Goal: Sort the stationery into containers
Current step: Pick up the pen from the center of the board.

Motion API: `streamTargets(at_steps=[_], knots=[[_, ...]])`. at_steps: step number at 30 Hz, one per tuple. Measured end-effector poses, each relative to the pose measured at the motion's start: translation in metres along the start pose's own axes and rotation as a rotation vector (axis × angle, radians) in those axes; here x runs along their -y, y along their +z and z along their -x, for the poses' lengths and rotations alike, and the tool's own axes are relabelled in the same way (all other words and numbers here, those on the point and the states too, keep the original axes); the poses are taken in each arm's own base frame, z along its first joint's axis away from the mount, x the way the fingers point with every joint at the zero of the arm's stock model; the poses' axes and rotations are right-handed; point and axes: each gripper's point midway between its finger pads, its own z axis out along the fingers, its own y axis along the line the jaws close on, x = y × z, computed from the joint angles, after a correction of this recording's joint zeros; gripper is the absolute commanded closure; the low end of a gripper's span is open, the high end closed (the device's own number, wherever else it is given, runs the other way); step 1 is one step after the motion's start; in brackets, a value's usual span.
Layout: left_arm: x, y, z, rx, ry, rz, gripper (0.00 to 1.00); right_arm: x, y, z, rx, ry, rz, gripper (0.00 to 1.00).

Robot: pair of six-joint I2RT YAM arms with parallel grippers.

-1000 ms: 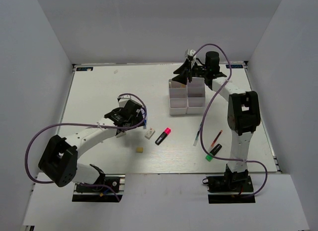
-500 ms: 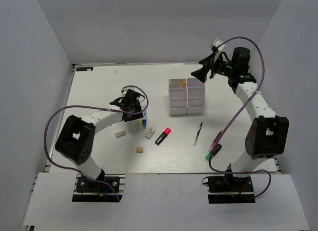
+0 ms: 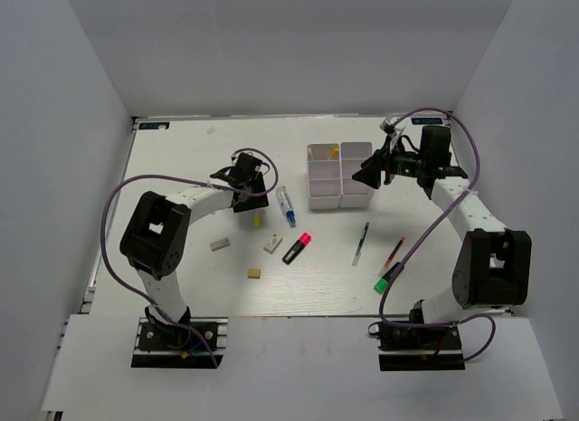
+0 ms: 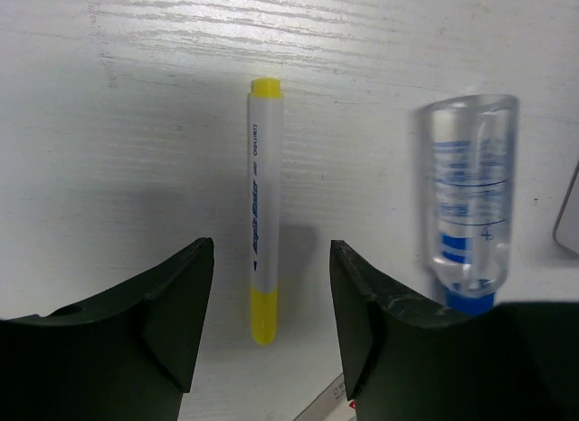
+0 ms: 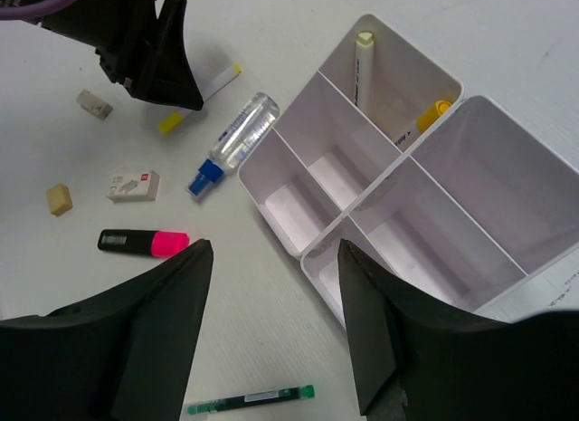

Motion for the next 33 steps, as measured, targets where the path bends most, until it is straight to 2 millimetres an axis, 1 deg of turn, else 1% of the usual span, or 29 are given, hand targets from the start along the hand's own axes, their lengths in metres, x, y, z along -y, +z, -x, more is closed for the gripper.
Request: streamTargets(at_steps=[2,5,7,9,10,15,16,17,19,20,21,24,25,27,28,30,31,32,33], knots=[[0.0,0.002,-0.002,-0.008,0.005,0.002,0.37,-0.002,-0.001,0.003,0.007,-0.009,0.005,0.39],[-0.002,0.006,-0.001,-0.02,0.005,0.013,0.42,-0.005,-0.002,0.005,0.013,-0.015,0.015,0.4],[-0.001,0.011,0.001,-0.027,0.01,0.02,0.49,-0.007,-0.003,0.007,0.016,-0.018,0.018,0.42],[0.0,0.016,0.005,-0.031,0.017,0.031,0.52,-0.008,-0.004,0.008,0.017,-0.023,0.018,0.42],[0.0,0.019,0.005,-0.035,0.021,0.037,0.57,-0.01,-0.005,0.009,0.016,-0.023,0.018,0.42],[-0.002,0.023,0.011,-0.041,0.039,0.062,0.57,-0.016,-0.01,0.011,0.021,-0.036,0.018,0.42],[-0.003,0.024,0.011,-0.043,0.043,0.065,0.6,-0.018,-0.011,0.011,0.02,-0.035,0.018,0.42],[-0.003,0.023,0.01,-0.043,0.045,0.068,0.65,-0.019,-0.011,0.01,0.021,-0.036,0.019,0.4],[-0.005,0.023,0.009,-0.046,0.052,0.075,0.74,-0.021,-0.012,0.008,0.017,-0.03,0.021,0.36],[-0.005,0.023,0.009,-0.047,0.055,0.076,0.8,-0.022,-0.012,0.007,0.016,-0.028,0.021,0.18],[-0.005,0.023,0.009,-0.049,0.055,0.076,0.83,-0.022,-0.012,0.006,0.013,-0.022,0.022,0.1],[-0.002,0.022,0.01,-0.049,0.064,0.057,0.88,-0.021,-0.012,0.003,0.008,-0.029,0.02,0.1],[-0.001,0.021,0.009,-0.05,0.071,0.049,0.88,-0.021,-0.012,0.003,0.007,-0.028,0.019,0.1],[0.007,0.017,0.011,-0.04,0.087,0.011,0.92,-0.019,-0.012,0.002,0.004,-0.018,0.006,0.1],[0.014,0.013,0.015,-0.026,0.095,-0.02,0.92,-0.018,-0.013,0.001,0.0,-0.002,-0.007,0.1],[0.03,0.0,0.026,0.015,0.105,-0.096,0.95,-0.014,-0.014,-0.002,-0.005,0.026,-0.034,0.1],[0.041,-0.01,0.036,0.049,0.105,-0.149,0.95,-0.012,-0.014,-0.003,-0.006,0.037,-0.046,0.1],[0.052,-0.02,0.046,0.087,0.108,-0.2,0.96,-0.009,-0.015,-0.005,-0.006,0.05,-0.059,0.11],[0.064,-0.032,0.058,0.131,0.109,-0.252,0.96,-0.007,-0.016,-0.007,-0.006,0.058,-0.073,0.2]])
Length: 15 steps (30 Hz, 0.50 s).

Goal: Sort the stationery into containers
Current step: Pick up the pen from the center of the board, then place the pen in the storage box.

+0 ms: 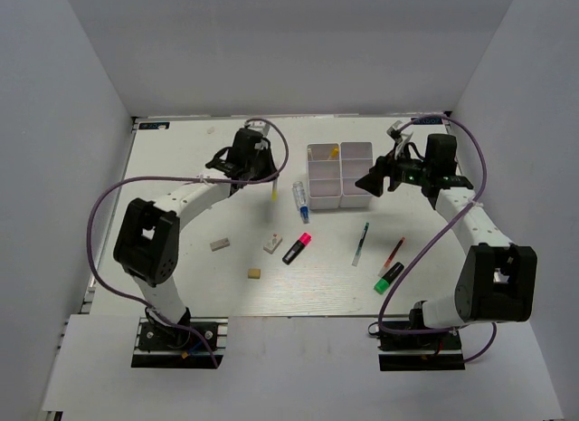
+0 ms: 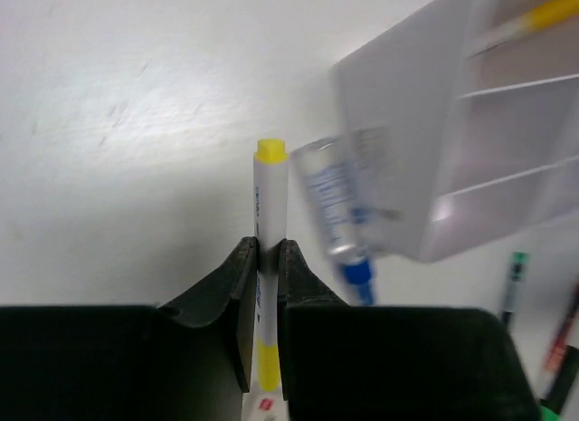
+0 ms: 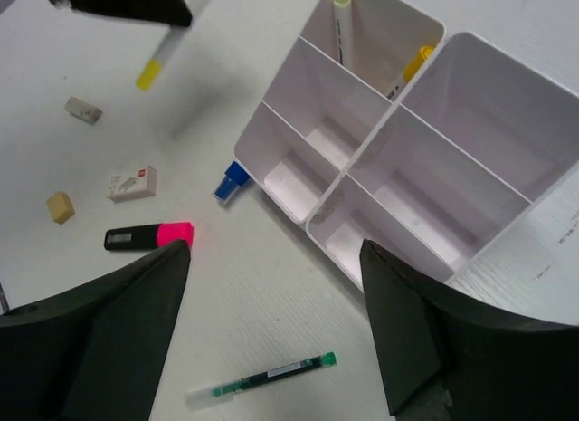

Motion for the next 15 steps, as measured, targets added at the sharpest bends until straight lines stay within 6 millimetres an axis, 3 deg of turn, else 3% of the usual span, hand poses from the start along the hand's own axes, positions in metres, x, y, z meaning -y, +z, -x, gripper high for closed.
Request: streamTargets(at_steps=[2,3,6,7,10,15], knots=[[0.027,-0.014,0.03,0.086,0.013,-0.106,1.0,0.004,-0.002,-0.005,-0.002,0.02,-0.023,0.37],[0.041,-0.02,0.045,0.128,0.021,-0.161,1.0,0.005,-0.003,-0.007,-0.003,0.025,-0.033,0.63],[0.079,-0.035,0.088,0.242,0.045,-0.312,1.0,0.006,-0.005,-0.01,0.001,0.046,-0.052,0.95],[0.091,-0.039,0.101,0.281,0.053,-0.359,1.0,0.005,-0.006,-0.01,0.003,0.049,-0.055,1.0],[0.115,-0.043,0.129,0.373,0.065,-0.458,1.0,0.005,-0.007,-0.008,0.008,0.051,-0.062,1.0],[0.138,-0.019,0.153,0.451,0.082,-0.539,1.0,0.005,-0.009,-0.005,0.013,0.032,-0.07,0.99]])
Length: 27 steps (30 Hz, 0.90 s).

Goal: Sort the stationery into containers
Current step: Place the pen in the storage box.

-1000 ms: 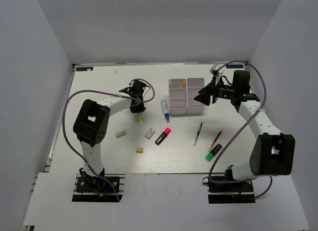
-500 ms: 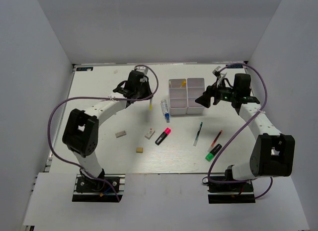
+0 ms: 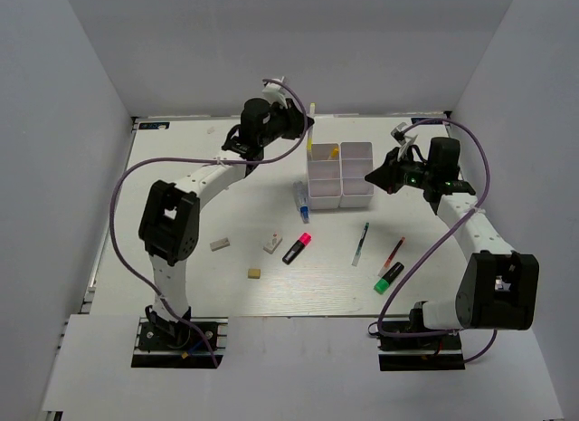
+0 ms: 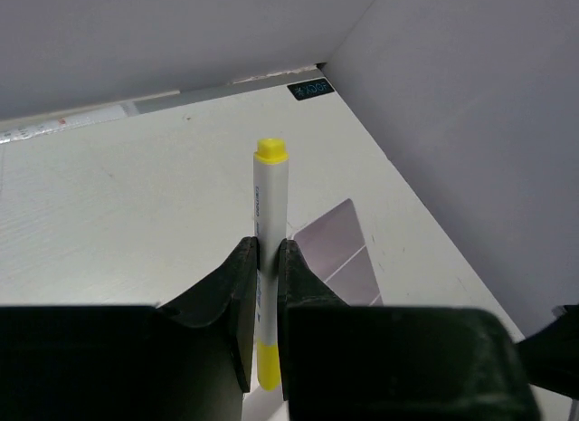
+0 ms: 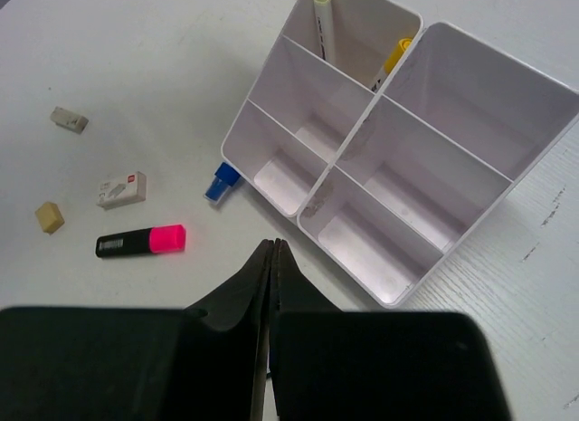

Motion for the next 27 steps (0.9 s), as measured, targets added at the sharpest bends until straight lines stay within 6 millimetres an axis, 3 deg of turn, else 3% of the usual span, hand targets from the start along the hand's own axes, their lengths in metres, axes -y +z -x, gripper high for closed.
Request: streamTargets(at_steps=[9,20,27], knots=[[-0.007,0.037,-0.033,0.027,0.07,-0.056,0.94,0.003,-0.008,-0.014,-0.007,0.022,-0.022,0.98],[0.014,0.045,-0.042,0.049,0.221,-0.105,0.81,0.003,-0.01,-0.02,-0.013,0.034,-0.023,0.96],[0.009,0.05,-0.05,0.052,0.298,-0.066,0.8,0.001,-0.01,-0.02,-0.011,0.031,-0.013,0.95]])
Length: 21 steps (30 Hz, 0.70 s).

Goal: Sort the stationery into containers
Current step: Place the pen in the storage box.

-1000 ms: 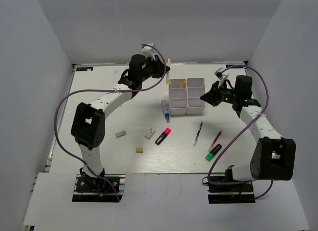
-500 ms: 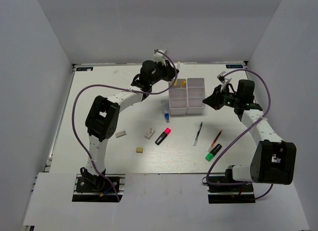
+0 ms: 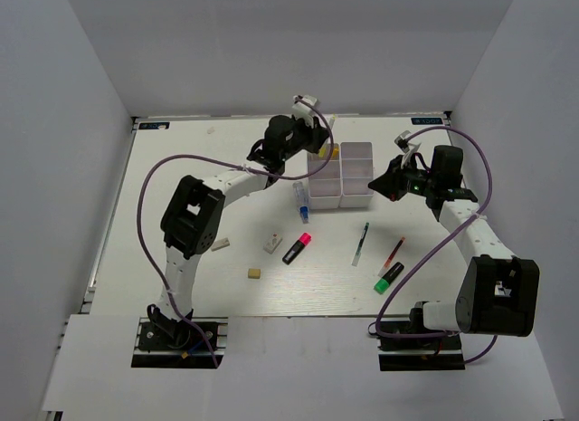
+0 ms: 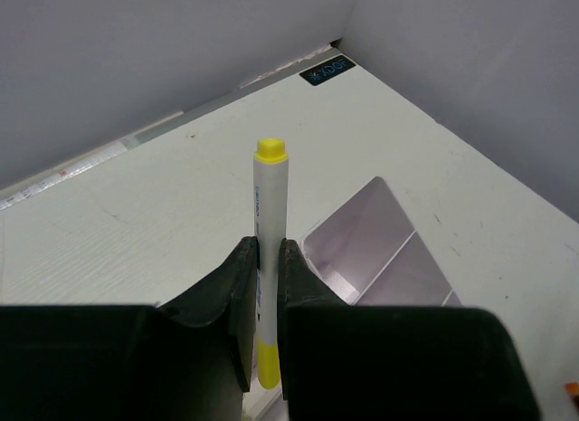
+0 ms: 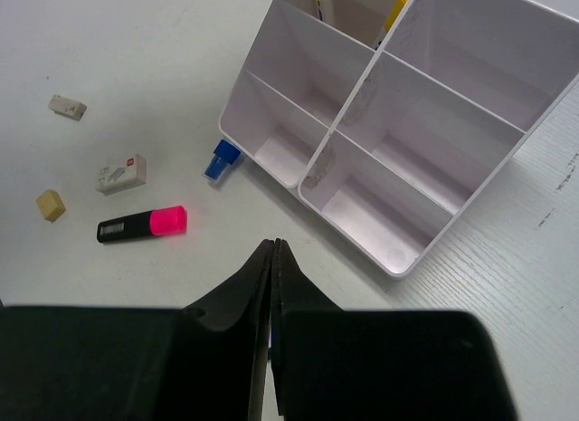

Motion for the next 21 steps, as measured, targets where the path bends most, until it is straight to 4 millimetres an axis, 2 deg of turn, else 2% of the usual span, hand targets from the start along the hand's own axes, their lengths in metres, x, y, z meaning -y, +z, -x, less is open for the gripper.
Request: streamTargets(at_steps=[9,13,17,21], knots=[[-0.016,0.005,-0.034,-0.06,0.089,0.04,0.75,-0.001,-0.001,0.0,0.003,0.001,0.011,0.92],[-0.02,0.005,-0.041,-0.08,0.111,0.046,0.64,-0.002,-0.001,0.0,0.003,0.0,0.014,0.84],[-0.021,0.004,-0.042,-0.08,0.126,0.048,0.51,-0.002,-0.001,-0.003,-0.002,0.004,0.019,0.71],[-0.02,0.002,-0.05,-0.086,0.128,0.045,0.44,-0.004,-0.001,-0.004,-0.005,-0.004,0.028,0.66]])
